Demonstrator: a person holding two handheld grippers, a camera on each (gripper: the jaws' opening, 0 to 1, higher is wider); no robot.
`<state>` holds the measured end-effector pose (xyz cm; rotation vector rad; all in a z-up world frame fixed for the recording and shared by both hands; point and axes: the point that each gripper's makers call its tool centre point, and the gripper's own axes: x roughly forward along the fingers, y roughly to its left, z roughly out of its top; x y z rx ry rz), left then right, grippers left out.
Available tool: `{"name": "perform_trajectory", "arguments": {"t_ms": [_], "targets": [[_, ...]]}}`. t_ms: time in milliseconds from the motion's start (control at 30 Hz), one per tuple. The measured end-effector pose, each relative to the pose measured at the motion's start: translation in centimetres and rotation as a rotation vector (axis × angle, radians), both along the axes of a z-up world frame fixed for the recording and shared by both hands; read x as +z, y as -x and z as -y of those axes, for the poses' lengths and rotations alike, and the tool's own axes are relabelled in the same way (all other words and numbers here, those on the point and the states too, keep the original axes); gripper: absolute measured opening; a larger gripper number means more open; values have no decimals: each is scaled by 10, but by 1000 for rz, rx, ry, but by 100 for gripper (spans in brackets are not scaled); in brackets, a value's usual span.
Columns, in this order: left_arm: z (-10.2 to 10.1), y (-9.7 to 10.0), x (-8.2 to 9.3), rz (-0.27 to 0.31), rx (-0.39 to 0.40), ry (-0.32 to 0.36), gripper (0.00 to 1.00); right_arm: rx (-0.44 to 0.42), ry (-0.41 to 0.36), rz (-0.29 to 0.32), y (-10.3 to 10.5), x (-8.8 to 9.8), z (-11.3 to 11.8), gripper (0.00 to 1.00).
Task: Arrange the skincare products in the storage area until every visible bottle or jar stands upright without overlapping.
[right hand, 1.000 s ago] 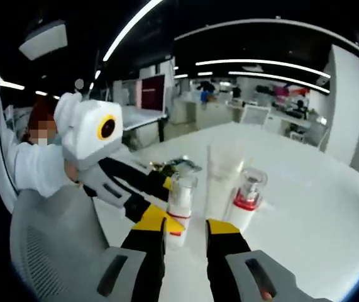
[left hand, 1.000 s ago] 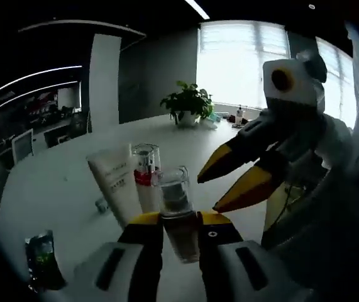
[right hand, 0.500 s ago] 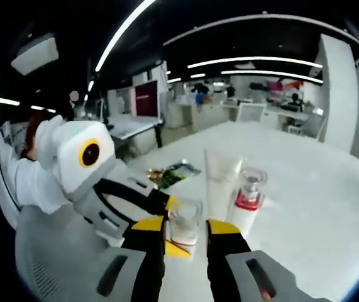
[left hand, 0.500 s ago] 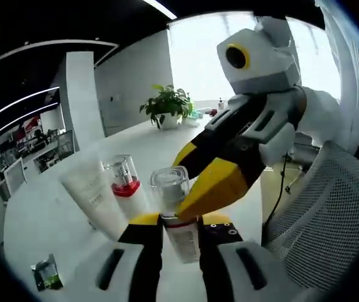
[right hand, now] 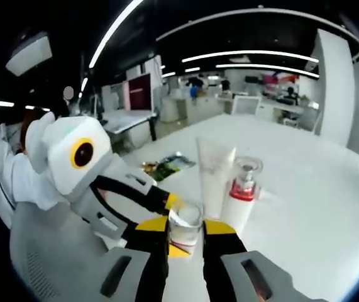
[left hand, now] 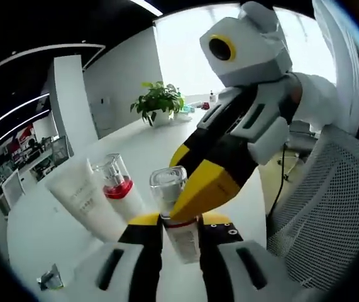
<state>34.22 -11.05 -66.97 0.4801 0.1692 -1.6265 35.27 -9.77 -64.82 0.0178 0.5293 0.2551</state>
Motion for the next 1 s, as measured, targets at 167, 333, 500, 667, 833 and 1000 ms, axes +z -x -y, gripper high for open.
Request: {"name": "perform_trajectory", "arguments": {"t_ms": [167,333,500,667,833,1000], "targets": [[6,-2,-4,32,-9,-6,17,-34,1,-5,-3,-4,5,11],[7,-4,-11,40,2,-23,19,-42,23,-15,-4,-12,6,10],[8,-11,-20,28,43,-46,21,-47,45,-27,-6,-19,7,10],[16,-20,-24,-4,84,-54,26,-64,76,-28,-9,-22,13,10],[20,-26,-31,3,107,-73,27,-78,101,-37,-17,-28,23,10],[11,-27,-48,-66,148,-151,23,-84,146,-54,-19,-34,30,10]]}}
